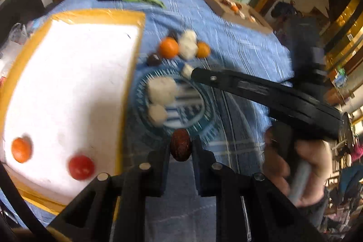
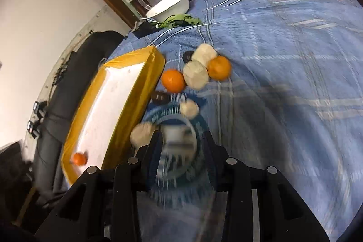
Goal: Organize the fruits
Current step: 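Grasp the dark red date with the left gripper while the right gripper grasps a small beige cube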
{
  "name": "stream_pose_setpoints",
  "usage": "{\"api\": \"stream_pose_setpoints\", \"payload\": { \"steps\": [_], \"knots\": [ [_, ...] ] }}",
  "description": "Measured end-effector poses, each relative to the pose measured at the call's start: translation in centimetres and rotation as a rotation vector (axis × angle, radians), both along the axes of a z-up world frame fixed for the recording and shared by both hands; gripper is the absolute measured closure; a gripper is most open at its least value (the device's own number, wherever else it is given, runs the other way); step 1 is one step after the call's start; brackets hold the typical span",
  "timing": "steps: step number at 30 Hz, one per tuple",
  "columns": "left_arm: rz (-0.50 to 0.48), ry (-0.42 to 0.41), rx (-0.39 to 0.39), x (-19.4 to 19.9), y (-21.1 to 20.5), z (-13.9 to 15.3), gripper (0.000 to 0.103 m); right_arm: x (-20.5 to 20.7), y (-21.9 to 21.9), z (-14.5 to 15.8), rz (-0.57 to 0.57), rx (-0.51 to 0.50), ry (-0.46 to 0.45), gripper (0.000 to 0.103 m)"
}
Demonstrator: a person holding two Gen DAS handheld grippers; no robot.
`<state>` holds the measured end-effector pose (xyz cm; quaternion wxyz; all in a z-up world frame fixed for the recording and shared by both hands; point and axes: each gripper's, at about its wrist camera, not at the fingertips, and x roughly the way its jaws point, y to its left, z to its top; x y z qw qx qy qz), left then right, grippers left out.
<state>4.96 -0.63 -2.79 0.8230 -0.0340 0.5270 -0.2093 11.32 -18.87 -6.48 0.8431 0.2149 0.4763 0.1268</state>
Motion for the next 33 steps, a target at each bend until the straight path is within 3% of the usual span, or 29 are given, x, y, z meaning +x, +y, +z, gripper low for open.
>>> {"api": "stream_pose_setpoints", "payload": {
  "steps": [3,7,12,23,33],
  "knots": [
    [0.024,-0.017,-0.007,0.8,0.8,0.7,0.082,2.7,0.2,-1.4,-0.024,-0.013,0.044,0.069],
    [0.032,-0.025,-0.011,1.4,1.3,0.8,0.082,3.2,1.2,-1.4,-0.012,-0.088,0.014,0.080],
    [0.021,-0.016,-0.024,2.1,1.2,0.6,0.082,2.5,1.9,-1.3,-0.003,-0.153,-0.015,0.082],
    [-0.001,-0.015,-0.029,2.7,0.0,0.9,0.082,-3.4,0.9,0.6,-0.065,-0.088,-0.027,0.082],
    [0.029,-0.058,-0.023,1.2,0.6,2.5,0.082,-6.0,1.6,3.5,-0.078,-0.082,-0.065,0.082]
  ]
}}
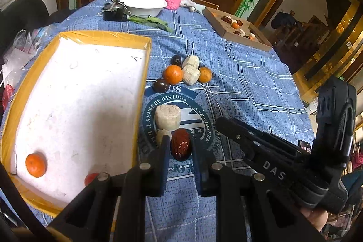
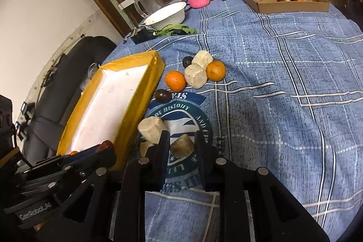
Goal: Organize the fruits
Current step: 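Grasp the dark red date with the left gripper while the right gripper grasps a small beige cube, then carry the date into the tray and open the left gripper while the right gripper drops the beige cube there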
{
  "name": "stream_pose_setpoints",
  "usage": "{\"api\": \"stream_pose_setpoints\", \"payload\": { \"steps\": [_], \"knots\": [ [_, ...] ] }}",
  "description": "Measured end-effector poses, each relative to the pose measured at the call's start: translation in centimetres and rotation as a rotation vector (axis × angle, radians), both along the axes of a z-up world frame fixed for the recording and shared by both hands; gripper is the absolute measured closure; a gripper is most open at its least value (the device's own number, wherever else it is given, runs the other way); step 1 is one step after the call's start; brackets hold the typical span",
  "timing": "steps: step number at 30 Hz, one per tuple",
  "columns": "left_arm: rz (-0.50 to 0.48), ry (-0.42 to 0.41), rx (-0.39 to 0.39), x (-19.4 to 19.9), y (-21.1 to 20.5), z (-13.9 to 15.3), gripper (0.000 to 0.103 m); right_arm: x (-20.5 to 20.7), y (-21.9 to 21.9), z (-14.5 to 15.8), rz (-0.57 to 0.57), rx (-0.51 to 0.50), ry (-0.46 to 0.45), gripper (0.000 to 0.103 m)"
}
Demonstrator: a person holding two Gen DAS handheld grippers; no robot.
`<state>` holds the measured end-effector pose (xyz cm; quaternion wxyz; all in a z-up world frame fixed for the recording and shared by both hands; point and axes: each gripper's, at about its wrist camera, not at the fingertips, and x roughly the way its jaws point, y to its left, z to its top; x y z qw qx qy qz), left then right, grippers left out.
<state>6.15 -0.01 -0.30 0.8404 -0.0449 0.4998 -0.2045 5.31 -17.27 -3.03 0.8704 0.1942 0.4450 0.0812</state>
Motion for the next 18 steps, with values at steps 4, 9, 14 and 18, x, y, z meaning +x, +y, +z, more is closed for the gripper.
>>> {"api": "stream_pose_setpoints", "payload": {
  "steps": [4,9,14,18],
  "knots": [
    [0.025,-0.015,0.003,-0.9,0.9,0.5,0.082,-1.2,0.7,0.5,0.004,0.008,-0.006,0.082],
    [0.067,-0.026,-0.001,-2.0,2.8,0.8,0.082,-2.9,1.8,0.8,0.017,0.020,-0.011,0.082],
    [0.107,-0.036,-0.009,-2.5,4.6,1.2,0.082,-4.0,3.2,1.5,0.047,0.015,-0.023,0.082],
    [0.129,-0.055,-0.006,-2.2,5.5,1.9,0.082,-4.4,4.2,2.4,0.066,0.011,-0.043,0.082]
  ]
}}
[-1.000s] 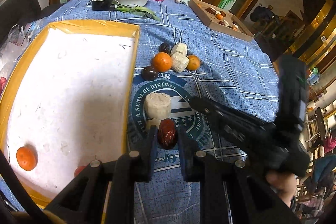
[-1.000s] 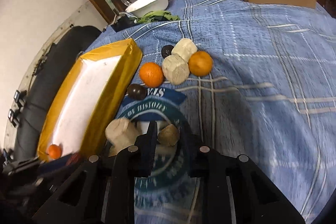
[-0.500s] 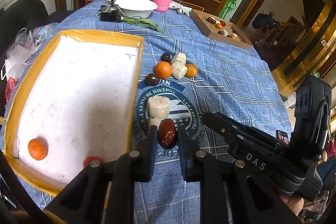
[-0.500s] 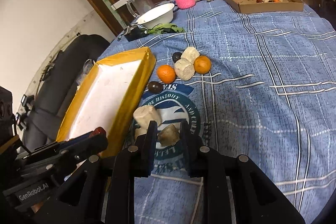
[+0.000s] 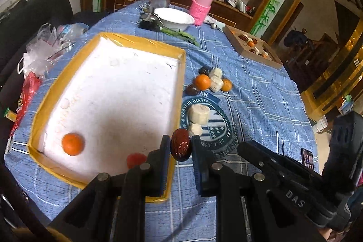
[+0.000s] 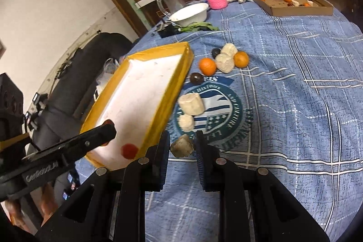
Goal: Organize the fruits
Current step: 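Carry the date into the tray and open the left gripper while the right gripper drops the beige cube there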
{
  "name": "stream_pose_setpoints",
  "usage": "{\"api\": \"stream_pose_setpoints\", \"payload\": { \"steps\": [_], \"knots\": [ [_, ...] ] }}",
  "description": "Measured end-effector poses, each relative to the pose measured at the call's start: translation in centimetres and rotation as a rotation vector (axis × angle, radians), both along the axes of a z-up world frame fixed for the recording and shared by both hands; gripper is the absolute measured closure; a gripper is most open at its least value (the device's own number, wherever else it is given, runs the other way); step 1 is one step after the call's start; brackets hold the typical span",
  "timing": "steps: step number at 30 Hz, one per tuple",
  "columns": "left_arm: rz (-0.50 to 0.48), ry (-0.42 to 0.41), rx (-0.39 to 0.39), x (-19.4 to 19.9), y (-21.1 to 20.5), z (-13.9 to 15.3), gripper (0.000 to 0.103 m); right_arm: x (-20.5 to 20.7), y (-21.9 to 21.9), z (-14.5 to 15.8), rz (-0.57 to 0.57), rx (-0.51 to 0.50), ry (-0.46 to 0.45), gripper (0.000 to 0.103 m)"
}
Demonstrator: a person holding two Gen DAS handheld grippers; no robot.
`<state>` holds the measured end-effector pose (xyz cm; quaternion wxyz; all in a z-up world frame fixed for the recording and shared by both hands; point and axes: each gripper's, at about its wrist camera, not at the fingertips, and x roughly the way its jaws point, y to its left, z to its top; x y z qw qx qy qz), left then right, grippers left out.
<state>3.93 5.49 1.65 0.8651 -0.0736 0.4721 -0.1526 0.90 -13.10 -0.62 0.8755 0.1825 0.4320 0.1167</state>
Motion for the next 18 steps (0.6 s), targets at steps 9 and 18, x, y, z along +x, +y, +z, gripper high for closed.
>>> {"api": "stream_pose_setpoints", "payload": {
  "steps": [9,18],
  "knots": [
    [0.051,-0.014,-0.002,0.3,2.3,0.3,0.082,0.4,2.2,0.2,0.053,-0.004,0.002,0.082],
    [0.062,0.015,0.032,2.6,3.1,-1.0,0.082,2.0,3.6,0.2,0.071,-0.013,0.011,0.082]
  ]
}}
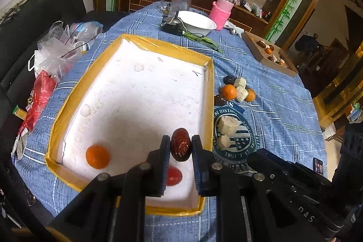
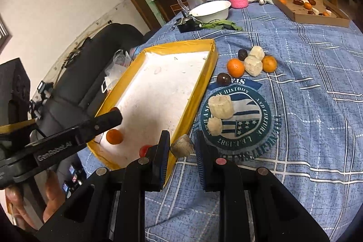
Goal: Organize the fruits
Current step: 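Carry the date into the tray and open the left gripper while the right gripper drops the beige cube there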
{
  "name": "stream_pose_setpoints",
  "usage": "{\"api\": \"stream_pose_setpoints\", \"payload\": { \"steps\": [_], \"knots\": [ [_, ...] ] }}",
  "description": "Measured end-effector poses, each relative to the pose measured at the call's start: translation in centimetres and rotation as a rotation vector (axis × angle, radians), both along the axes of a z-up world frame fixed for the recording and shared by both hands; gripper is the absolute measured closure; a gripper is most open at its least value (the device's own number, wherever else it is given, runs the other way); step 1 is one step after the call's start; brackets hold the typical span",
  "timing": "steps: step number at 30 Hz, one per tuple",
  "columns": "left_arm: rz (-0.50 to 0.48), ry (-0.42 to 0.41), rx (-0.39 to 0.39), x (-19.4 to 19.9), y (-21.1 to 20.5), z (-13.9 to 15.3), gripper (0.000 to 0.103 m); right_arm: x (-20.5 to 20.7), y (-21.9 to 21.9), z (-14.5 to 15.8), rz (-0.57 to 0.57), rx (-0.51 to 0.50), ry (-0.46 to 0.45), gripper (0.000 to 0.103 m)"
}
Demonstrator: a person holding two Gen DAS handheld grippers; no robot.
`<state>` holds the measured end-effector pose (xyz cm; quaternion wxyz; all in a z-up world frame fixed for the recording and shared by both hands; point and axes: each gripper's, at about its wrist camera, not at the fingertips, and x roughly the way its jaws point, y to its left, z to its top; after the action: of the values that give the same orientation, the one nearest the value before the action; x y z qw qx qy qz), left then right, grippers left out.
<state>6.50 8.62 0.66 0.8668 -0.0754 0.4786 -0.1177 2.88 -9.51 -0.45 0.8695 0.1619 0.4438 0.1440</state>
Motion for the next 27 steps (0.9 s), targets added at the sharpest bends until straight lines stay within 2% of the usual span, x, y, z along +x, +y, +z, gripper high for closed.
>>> {"api": "stream_pose_setpoints", "payload": {
  "steps": [16,27],
  "knots": [
    [0.061,0.041,0.013,3.3,2.7,-1.9,0.082,4.4,2.3,-1.0,0.041,0.006,0.032,0.082],
    [0.097,0.074,0.033,4.5,4.1,-3.3,0.082,5.9,3.4,-1.8,0.069,0.011,0.053,0.082]
  ]
}}
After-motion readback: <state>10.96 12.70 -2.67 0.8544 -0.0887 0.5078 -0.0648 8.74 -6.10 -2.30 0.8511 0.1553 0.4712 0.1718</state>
